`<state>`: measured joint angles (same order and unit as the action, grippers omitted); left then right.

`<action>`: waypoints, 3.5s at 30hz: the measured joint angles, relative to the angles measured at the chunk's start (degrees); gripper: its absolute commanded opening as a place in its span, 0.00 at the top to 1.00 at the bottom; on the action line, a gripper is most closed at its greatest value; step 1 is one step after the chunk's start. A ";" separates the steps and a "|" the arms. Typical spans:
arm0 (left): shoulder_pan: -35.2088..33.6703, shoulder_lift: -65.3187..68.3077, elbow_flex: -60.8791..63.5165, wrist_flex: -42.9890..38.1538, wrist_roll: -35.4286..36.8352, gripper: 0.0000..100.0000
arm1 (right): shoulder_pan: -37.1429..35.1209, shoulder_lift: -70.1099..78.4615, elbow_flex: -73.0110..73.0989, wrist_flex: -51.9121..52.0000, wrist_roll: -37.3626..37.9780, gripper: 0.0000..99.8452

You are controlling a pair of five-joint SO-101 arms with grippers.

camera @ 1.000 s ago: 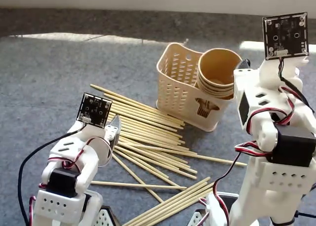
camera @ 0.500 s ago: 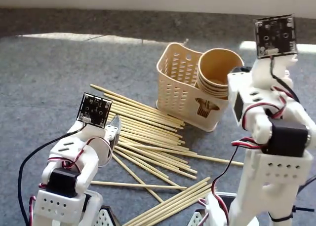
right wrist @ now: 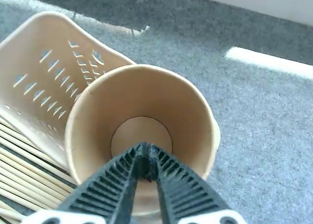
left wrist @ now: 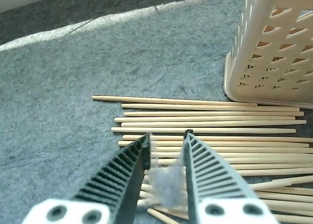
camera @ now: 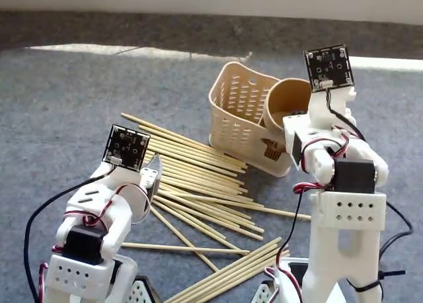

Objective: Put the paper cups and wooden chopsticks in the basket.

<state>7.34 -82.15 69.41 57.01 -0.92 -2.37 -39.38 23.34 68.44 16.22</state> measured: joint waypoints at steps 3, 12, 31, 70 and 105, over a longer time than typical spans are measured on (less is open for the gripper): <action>0.00 0.00 0.00 0.00 0.00 0.88 | 0.00 -1.32 0.09 0.18 0.00 0.99; 0.00 0.00 0.00 0.00 0.00 0.88 | 0.00 -6.24 -6.77 0.53 0.00 0.99; 12.22 0.00 0.00 0.26 0.00 0.87 | -7.65 -28.92 -4.92 6.07 0.00 0.99; 44.22 47.21 -14.24 6.86 5.45 0.78 | -7.56 -50.37 13.63 6.07 -4.22 0.99; 47.03 72.09 -25.14 3.96 3.60 0.99 | -7.65 -50.37 13.63 6.07 -4.22 0.99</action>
<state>54.37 -10.07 44.26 60.97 2.68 -10.02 -89.76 36.97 74.51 12.00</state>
